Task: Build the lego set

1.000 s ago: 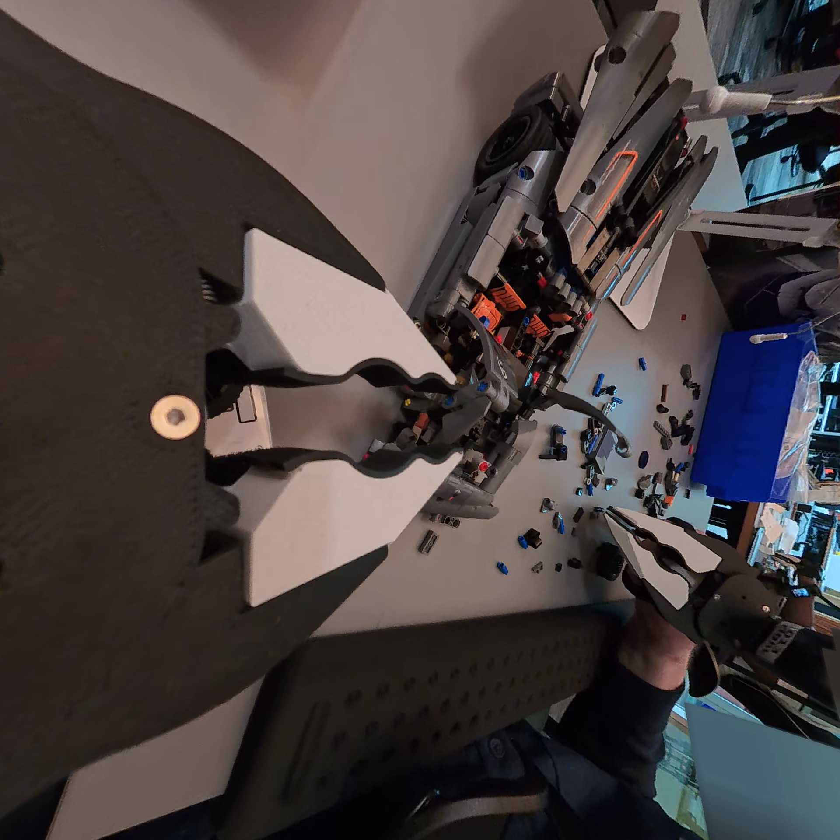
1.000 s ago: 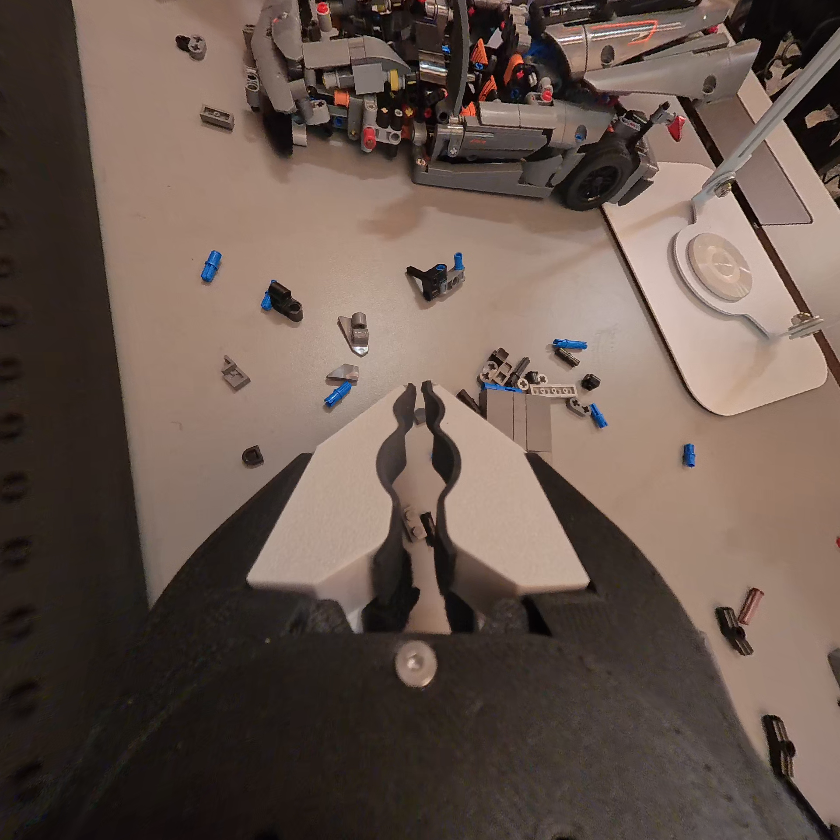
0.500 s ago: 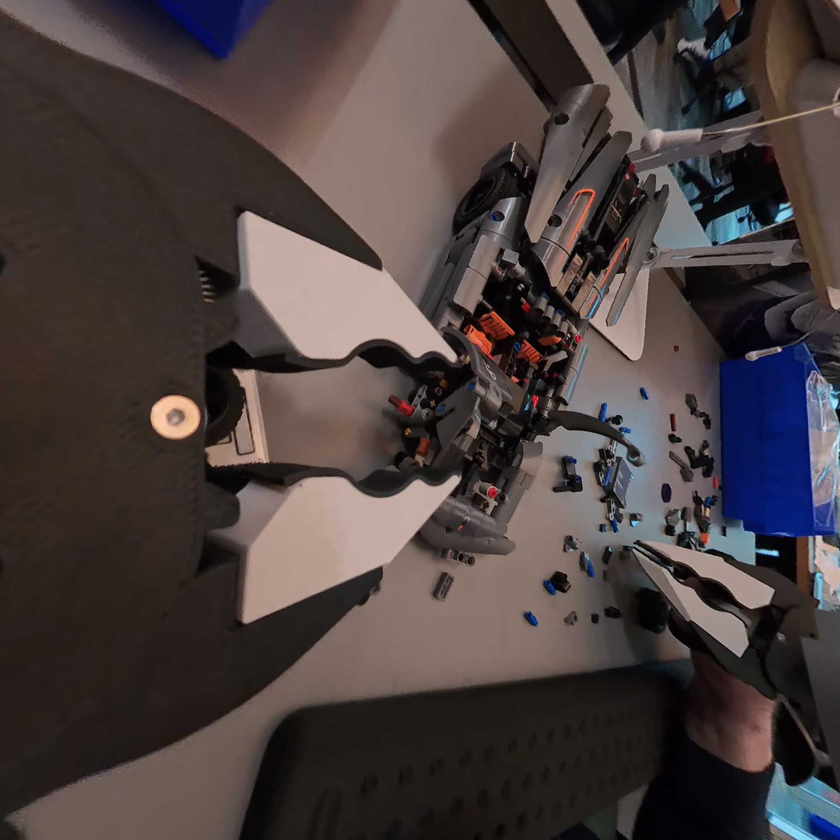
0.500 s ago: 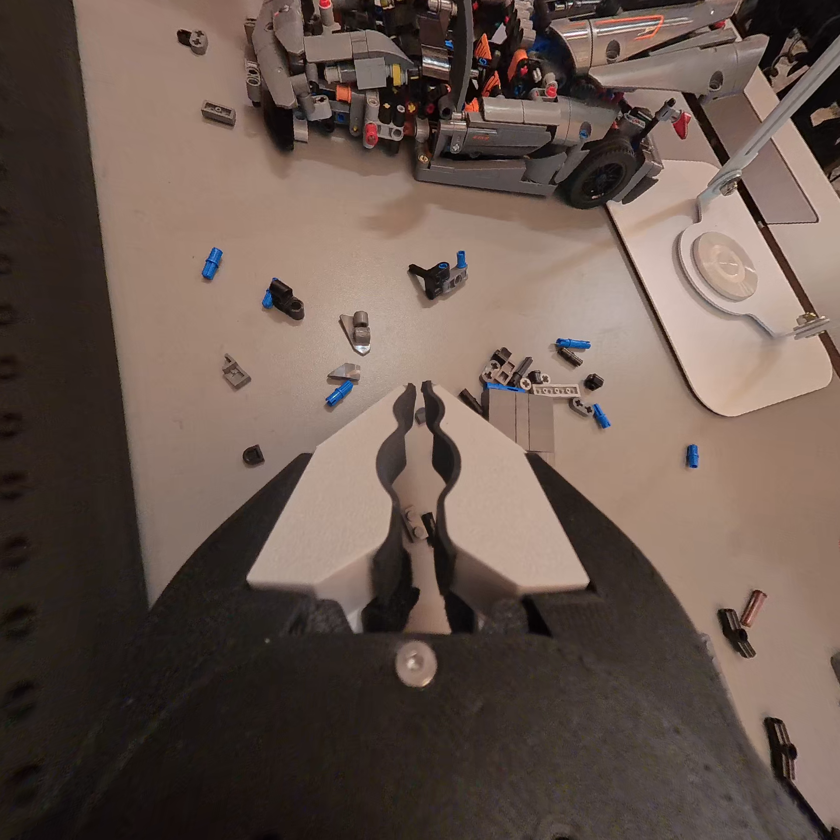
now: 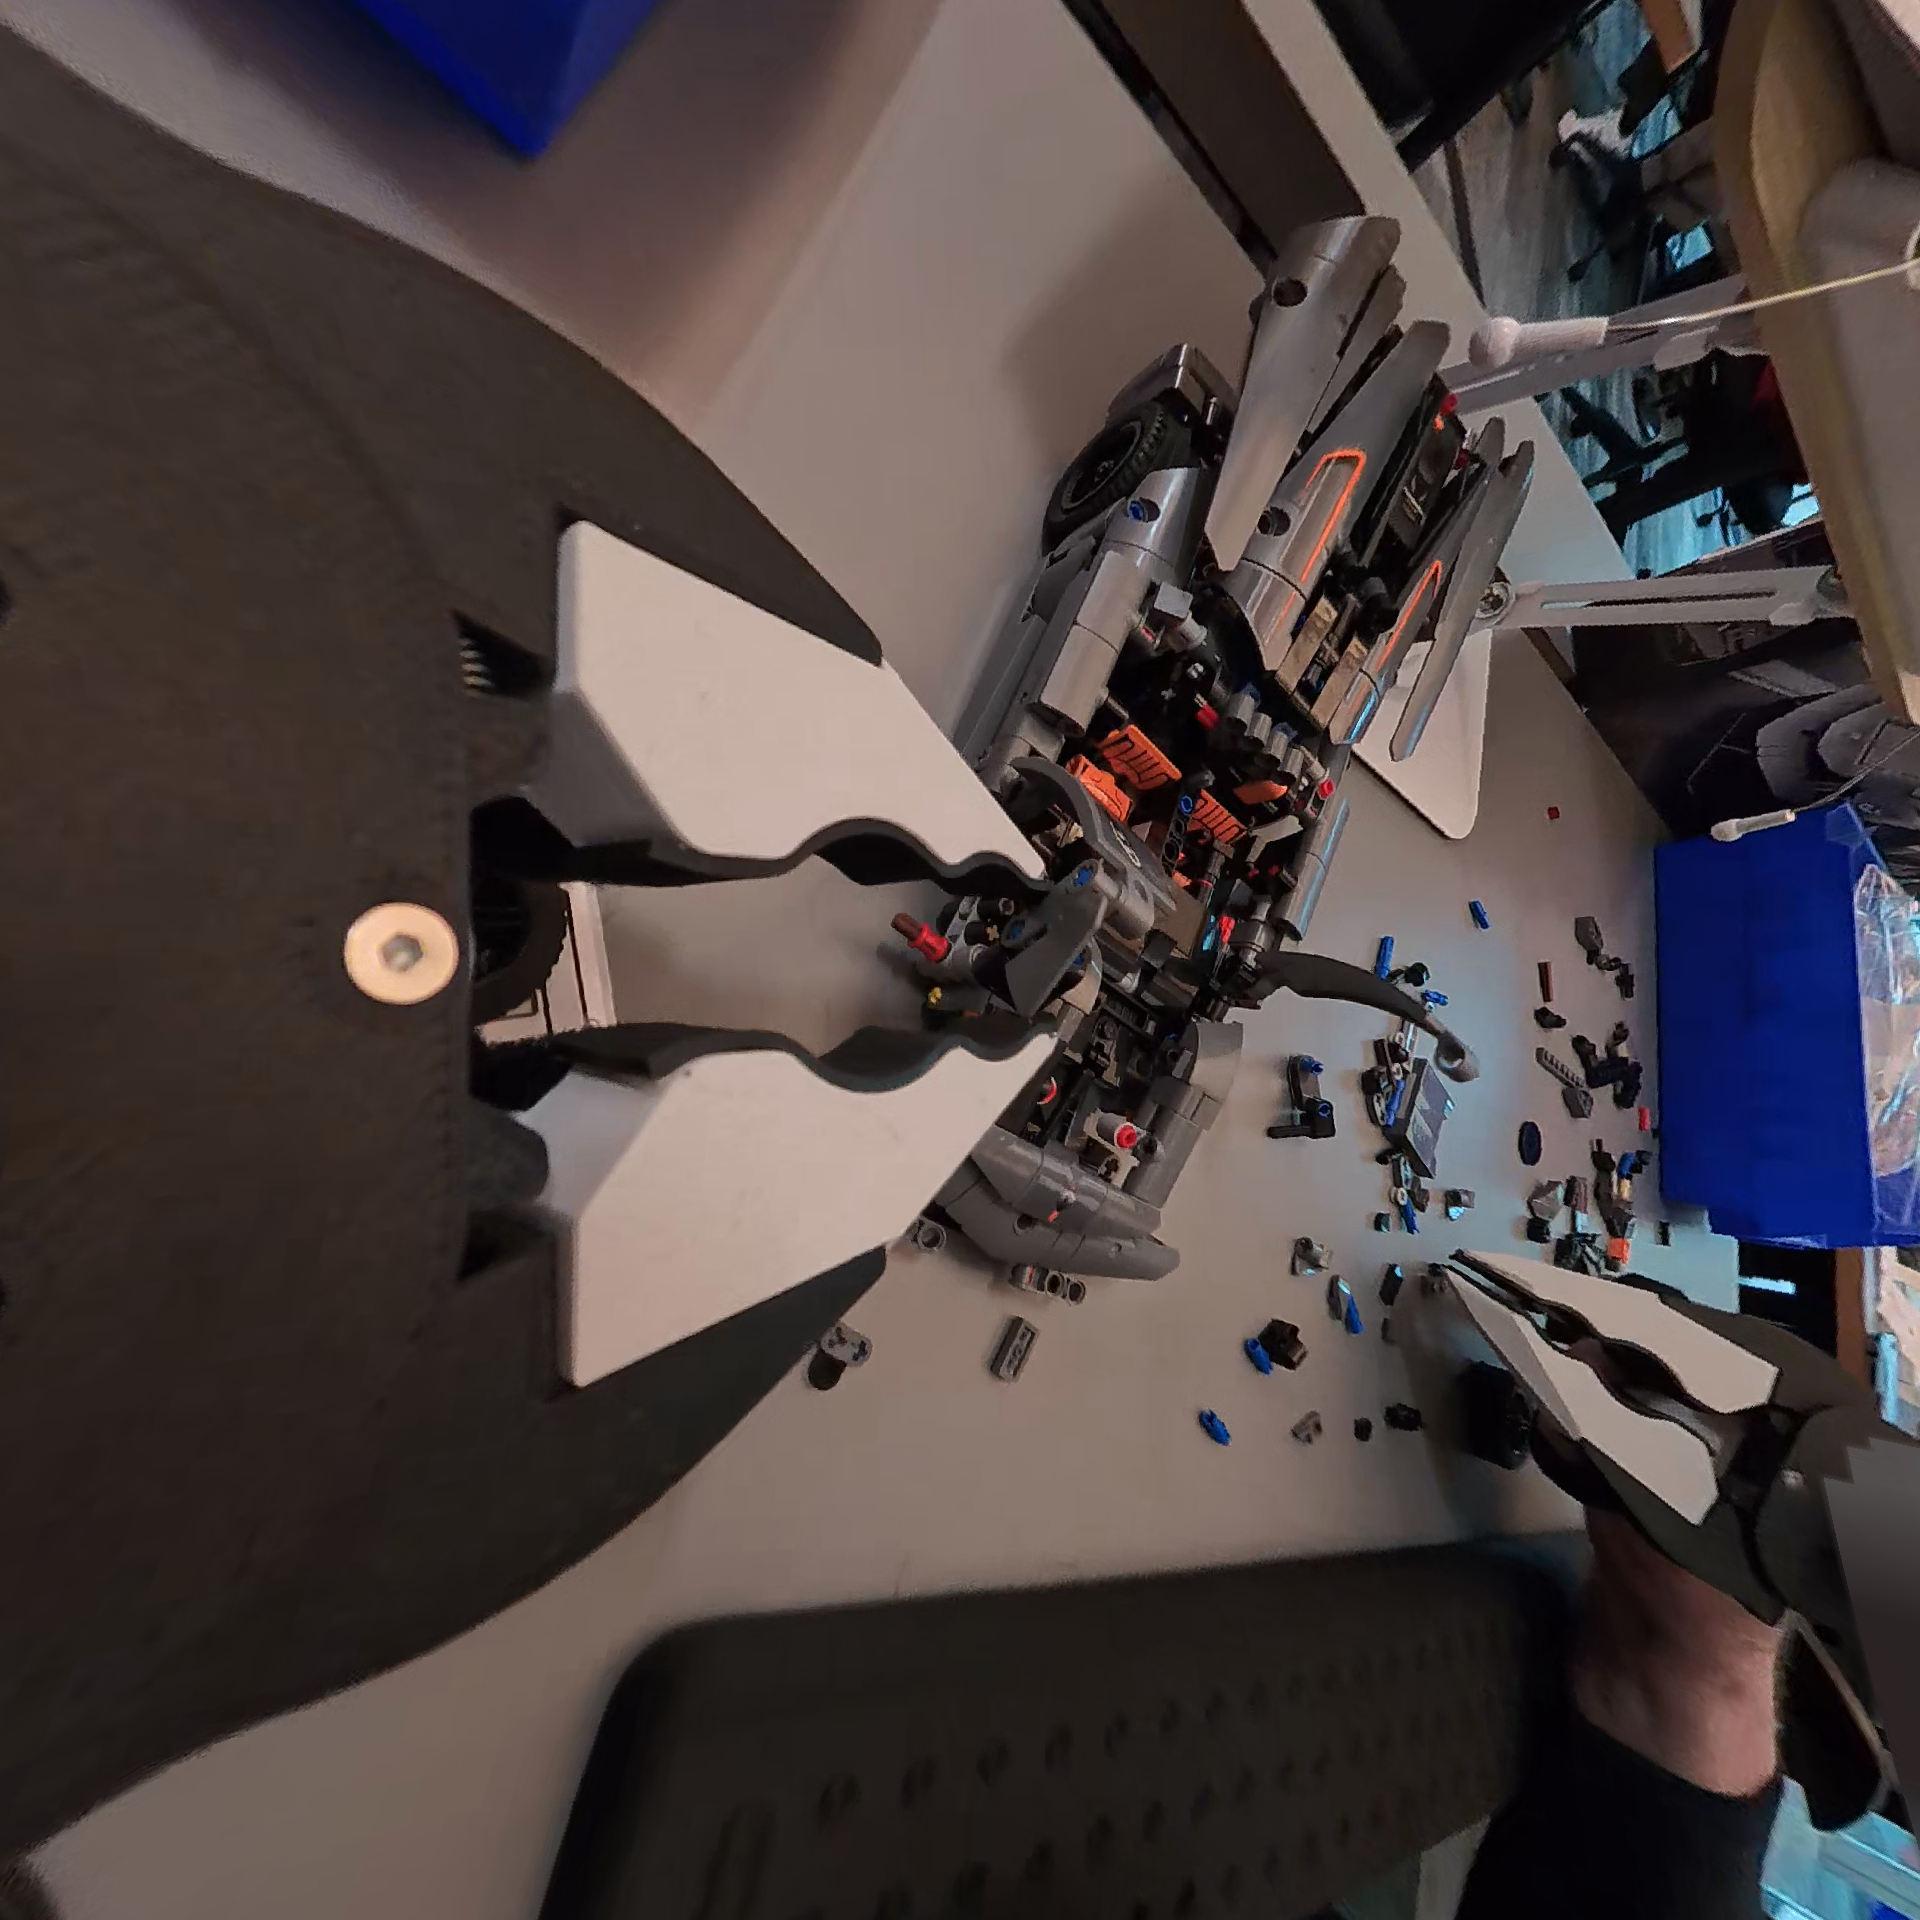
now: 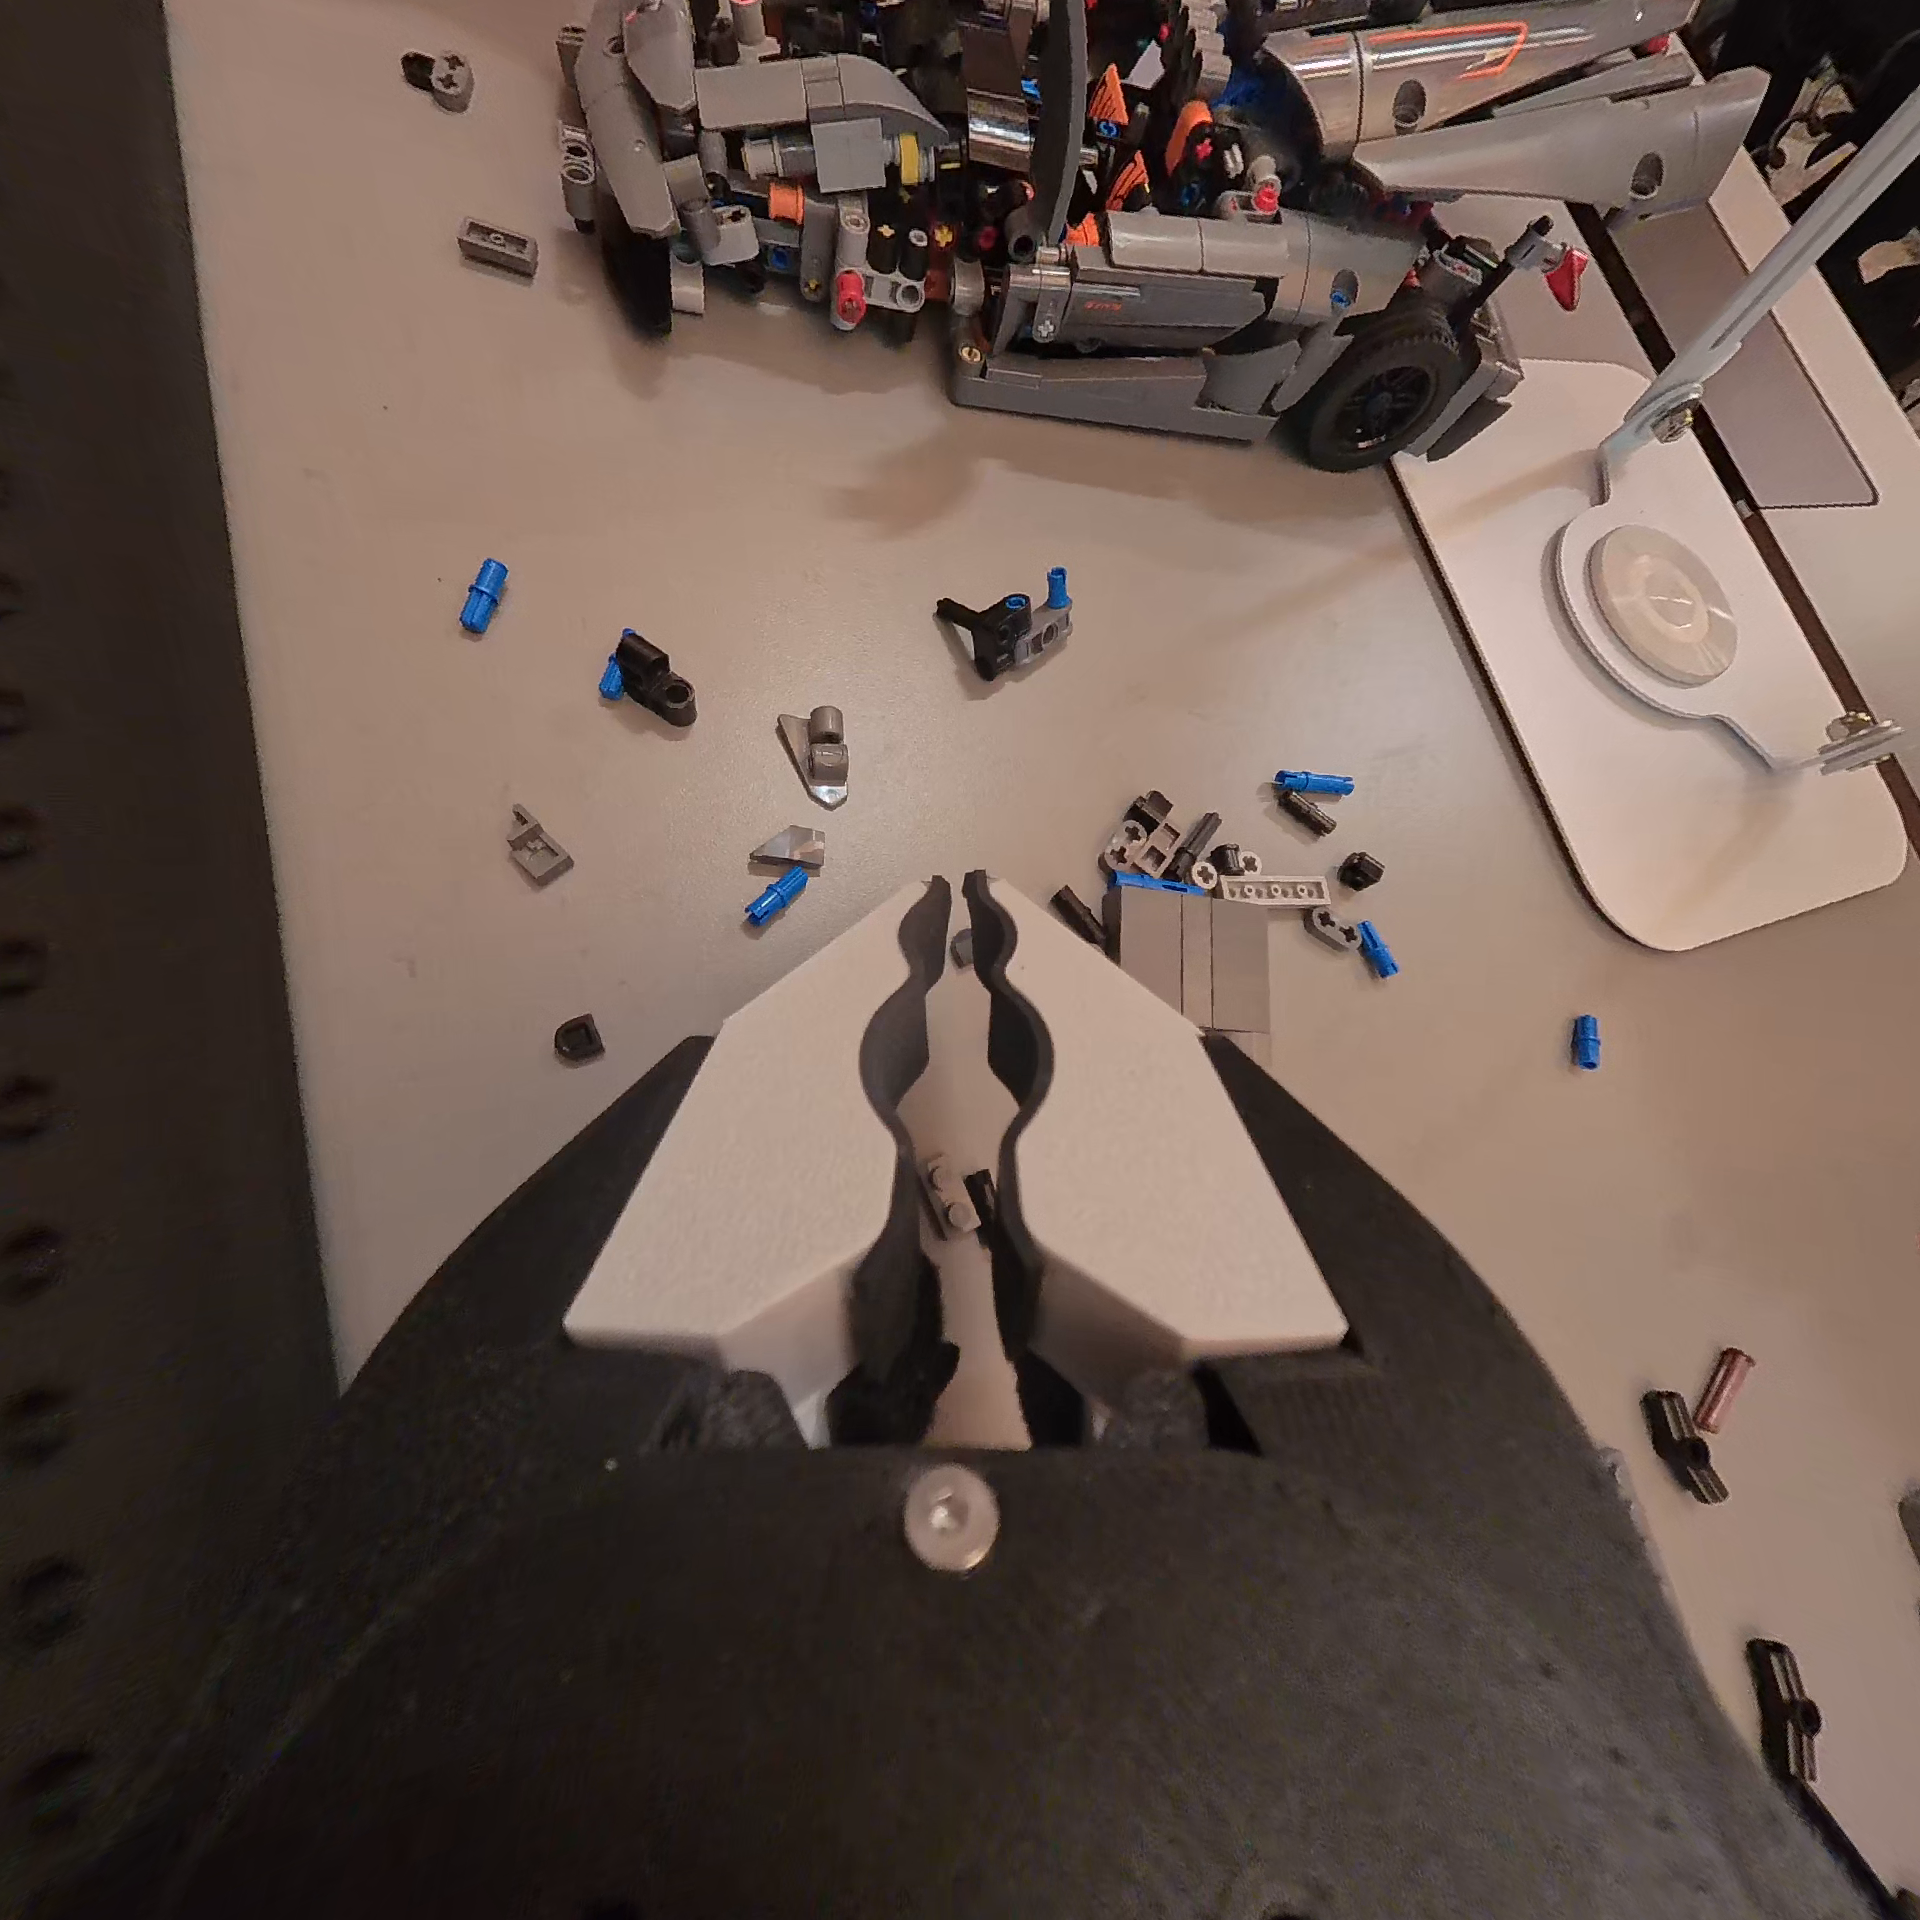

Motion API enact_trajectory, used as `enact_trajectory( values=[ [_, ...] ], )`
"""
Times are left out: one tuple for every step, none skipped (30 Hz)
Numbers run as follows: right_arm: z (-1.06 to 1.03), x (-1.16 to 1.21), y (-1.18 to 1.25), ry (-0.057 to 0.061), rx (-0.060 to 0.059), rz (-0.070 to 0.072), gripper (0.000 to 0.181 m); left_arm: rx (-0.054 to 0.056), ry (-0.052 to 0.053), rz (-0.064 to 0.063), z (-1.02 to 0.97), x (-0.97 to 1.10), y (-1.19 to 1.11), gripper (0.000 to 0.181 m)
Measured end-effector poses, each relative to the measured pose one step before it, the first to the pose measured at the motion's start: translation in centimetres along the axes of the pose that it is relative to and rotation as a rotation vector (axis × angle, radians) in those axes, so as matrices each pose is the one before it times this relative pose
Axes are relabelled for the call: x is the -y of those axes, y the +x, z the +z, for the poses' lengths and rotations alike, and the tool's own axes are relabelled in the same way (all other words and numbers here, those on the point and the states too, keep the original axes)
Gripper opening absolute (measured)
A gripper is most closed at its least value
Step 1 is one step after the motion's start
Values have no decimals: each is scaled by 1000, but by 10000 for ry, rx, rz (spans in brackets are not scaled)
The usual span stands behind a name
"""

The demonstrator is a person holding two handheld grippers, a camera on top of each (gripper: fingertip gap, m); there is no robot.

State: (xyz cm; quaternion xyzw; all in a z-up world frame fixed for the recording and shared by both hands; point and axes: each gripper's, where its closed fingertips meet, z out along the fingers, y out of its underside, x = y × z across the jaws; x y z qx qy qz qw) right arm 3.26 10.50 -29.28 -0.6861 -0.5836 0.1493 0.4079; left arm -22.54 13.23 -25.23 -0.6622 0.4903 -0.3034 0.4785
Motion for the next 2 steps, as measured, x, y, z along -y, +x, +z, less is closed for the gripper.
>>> enact_trajectory(
  values=[
    [-11, 5, -3, -2, 0, -5, 1, -69, 42, -146, -34, 43, -6, 19],
    [10, -6, -2, -4, 0, -5, 1, -117, 38, -175, -25, 12, 43, 19]
  ],
)
